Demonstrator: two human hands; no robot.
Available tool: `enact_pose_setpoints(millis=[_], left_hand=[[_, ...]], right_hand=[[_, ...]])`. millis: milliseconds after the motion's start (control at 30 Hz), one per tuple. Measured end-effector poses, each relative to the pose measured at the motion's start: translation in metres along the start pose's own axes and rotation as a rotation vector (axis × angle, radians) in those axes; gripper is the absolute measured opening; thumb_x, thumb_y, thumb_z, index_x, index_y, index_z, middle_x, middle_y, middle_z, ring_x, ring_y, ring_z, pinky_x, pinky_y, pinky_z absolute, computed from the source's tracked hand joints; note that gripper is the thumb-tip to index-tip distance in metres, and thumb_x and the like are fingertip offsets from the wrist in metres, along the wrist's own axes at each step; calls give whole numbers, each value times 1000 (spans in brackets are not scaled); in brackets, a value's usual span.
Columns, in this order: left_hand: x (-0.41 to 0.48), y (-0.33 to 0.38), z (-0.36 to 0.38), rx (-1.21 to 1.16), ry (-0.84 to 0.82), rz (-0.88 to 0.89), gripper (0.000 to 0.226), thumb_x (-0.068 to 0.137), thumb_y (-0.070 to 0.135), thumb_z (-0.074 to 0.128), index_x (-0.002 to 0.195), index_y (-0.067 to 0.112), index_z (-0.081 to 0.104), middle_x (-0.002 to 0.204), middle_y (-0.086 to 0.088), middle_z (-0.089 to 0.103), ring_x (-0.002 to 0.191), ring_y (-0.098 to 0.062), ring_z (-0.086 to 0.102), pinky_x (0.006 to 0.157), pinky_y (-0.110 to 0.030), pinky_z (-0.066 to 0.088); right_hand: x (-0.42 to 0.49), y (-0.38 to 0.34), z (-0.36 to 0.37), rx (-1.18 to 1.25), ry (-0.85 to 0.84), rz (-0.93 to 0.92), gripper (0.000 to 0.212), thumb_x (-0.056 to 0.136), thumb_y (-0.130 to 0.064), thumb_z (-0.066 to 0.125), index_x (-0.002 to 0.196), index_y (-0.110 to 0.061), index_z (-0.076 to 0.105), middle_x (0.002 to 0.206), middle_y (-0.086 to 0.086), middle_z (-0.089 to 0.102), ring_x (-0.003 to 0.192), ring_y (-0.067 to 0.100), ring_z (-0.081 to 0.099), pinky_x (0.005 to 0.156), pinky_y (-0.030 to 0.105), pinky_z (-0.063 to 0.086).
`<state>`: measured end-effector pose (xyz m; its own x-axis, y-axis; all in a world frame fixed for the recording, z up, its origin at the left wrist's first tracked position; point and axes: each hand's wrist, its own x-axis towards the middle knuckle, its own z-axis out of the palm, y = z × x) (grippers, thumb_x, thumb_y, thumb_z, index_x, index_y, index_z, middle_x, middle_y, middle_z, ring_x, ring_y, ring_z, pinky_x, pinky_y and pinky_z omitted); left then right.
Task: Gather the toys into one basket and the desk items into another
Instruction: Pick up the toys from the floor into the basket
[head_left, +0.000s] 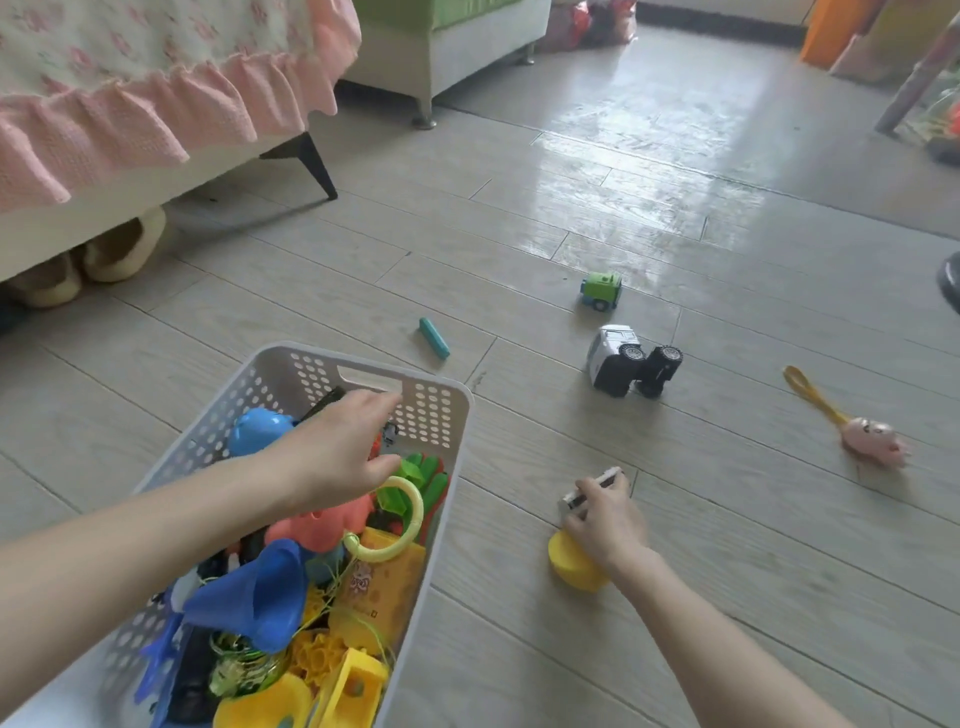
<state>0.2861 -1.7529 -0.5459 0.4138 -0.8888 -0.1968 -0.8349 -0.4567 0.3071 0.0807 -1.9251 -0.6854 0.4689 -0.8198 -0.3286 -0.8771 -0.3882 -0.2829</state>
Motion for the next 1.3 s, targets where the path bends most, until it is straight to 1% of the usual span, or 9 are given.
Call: enact_pose_setpoints(millis=[267,367,467,633,867,1033,1133,1233,1300], left_hand=[[4,1,8,-37,30,15,64,88,30,56,143,12,28,144,-6,37,134,-17,32,108,-24,24],[-3,-5,5,-36,34,-3,63,89,30,55,143,11,28,144,-6,38,134,-17,33,107,-24,25],[-7,-9,3,-38,31,1,63,89,29,54,143,12,27,144,-5,38,134,-16,32,106,-22,24],[-10,-16,-2,-46,36,-19,61,89,29,55,142,11,29,143,-6,39,133,-17,34,106,-24,26],[-9,-21,-3,-52,36,-27,60,89,27,54,141,11,30,141,-8,40,131,-19,36,105,-25,27],[-9,-29,-2,-51,34,-42,61,88,28,55,142,11,31,141,-7,40,131,-19,36,105,-24,27],[-10,-32,-1,-45,29,-48,63,88,28,56,142,11,29,143,-7,38,133,-18,34,106,-24,25],[-11,-33,0,-49,22,-58,62,88,28,56,142,11,29,142,-8,39,132,-19,35,107,-25,26],[-11,-34,2,-49,17,-62,62,88,28,56,142,11,29,143,-8,38,132,-19,34,107,-26,26]], right_hand=[[-11,2,9,39,79,85,28,94,-30,44,119,-18,52,135,14,35,102,36,58,78,35,46],[-11,2,11,46,82,36,21,95,-22,40,107,-12,55,131,13,40,98,38,58,74,36,45],[-11,5,13,33,59,-43,25,95,-14,39,109,-11,59,128,9,47,101,36,57,80,36,46],[-14,2,14,39,100,-65,26,95,-21,41,111,-7,56,124,11,49,99,36,58,81,36,46],[-10,1,8,192,182,257,60,85,-30,60,130,1,36,124,22,46,108,36,54,85,34,45],[-3,-1,10,419,156,420,60,85,-28,61,125,7,34,123,28,53,113,39,53,89,38,43],[-2,-3,13,449,175,441,57,87,-27,58,128,4,33,122,27,55,113,40,53,89,38,44],[-1,-5,14,316,117,352,50,91,-26,47,137,-12,32,122,25,55,113,38,53,90,37,43],[1,-5,13,211,78,313,39,92,-26,41,130,-16,42,120,24,56,111,37,54,88,36,44]])
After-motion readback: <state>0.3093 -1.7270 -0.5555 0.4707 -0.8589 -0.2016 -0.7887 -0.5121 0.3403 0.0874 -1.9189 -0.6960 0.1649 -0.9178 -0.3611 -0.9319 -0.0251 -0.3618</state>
